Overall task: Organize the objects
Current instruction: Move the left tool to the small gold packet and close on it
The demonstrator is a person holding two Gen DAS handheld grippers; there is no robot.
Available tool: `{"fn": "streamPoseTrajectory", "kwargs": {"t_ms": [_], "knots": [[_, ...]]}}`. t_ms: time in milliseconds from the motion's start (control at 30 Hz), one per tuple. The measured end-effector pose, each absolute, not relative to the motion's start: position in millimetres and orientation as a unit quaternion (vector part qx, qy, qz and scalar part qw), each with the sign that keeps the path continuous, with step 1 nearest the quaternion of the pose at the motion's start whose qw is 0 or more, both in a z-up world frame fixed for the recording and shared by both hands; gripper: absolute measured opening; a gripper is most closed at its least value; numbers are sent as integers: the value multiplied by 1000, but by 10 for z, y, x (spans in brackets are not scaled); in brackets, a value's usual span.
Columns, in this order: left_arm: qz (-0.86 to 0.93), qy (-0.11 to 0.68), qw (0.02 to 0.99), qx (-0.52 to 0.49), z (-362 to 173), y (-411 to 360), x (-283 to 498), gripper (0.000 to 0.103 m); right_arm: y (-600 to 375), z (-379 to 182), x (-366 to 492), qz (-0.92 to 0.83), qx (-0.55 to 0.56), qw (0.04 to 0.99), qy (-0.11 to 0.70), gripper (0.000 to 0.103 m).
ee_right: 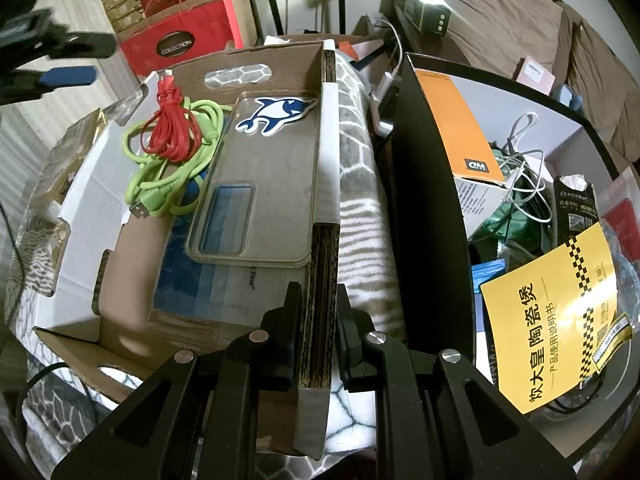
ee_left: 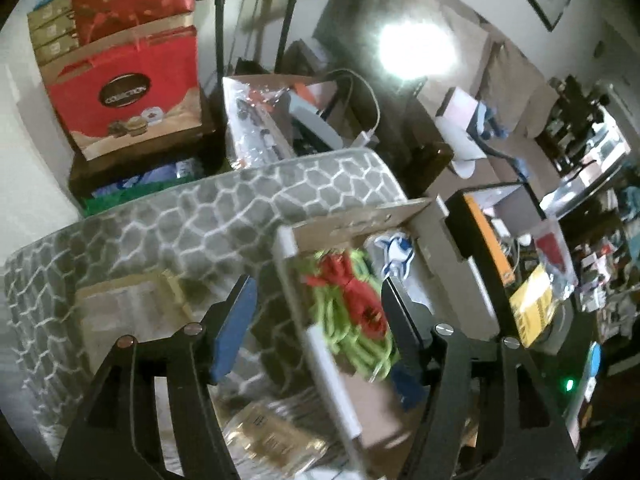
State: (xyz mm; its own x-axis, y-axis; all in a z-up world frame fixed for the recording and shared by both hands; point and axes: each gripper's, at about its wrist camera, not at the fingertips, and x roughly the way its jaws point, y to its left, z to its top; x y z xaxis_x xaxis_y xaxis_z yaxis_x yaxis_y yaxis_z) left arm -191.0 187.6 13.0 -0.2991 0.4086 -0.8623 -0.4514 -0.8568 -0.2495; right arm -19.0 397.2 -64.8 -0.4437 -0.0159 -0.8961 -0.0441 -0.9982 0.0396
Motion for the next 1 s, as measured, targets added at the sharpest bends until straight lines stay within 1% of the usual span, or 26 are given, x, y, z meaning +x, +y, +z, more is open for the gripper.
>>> {"fn": "streamPoseTrajectory", "kwargs": {"t_ms": [167, 433, 667, 700, 767, 833, 867, 900, 933, 1000], "knots": [[800, 46, 264, -537, 16, 1676, -1679, 62, 3970, -647, -184, 849, -528, 8, 29, 16], [779, 54, 289, -554, -312, 1373, -1232, 62, 3973, -645, -189, 849, -528, 8, 29, 16], [778, 84, 312, -539, -483, 1421, -902, 62, 3973, -644, -187, 849, -528, 8, 28, 16], [776, 88, 314, -540, -518, 1445, -879, 59, 3974, -645, -188, 849, -528, 8, 28, 16], [773, 95, 313, -544, -580, 1490, -858, 50, 3974, -644, -188, 849, -528, 8, 28, 16], [771, 105, 308, -548, -640, 1529, -842, 31, 3975, -644, -184, 849, -528, 8, 27, 16], [770, 109, 308, -549, -667, 1540, -843, 26, 3979, -645, -180, 849, -528, 8, 27, 16], [770, 111, 308, -548, -683, 1549, -836, 13, 3976, -645, -182, 849, -528, 8, 28, 16], [771, 112, 308, -546, -683, 1549, -834, 5, 3974, -644, -184, 849, -528, 8, 27, 16], [772, 104, 311, -544, -664, 1529, -841, 0, 3976, -644, -184, 849, -528, 8, 27, 16]]}}
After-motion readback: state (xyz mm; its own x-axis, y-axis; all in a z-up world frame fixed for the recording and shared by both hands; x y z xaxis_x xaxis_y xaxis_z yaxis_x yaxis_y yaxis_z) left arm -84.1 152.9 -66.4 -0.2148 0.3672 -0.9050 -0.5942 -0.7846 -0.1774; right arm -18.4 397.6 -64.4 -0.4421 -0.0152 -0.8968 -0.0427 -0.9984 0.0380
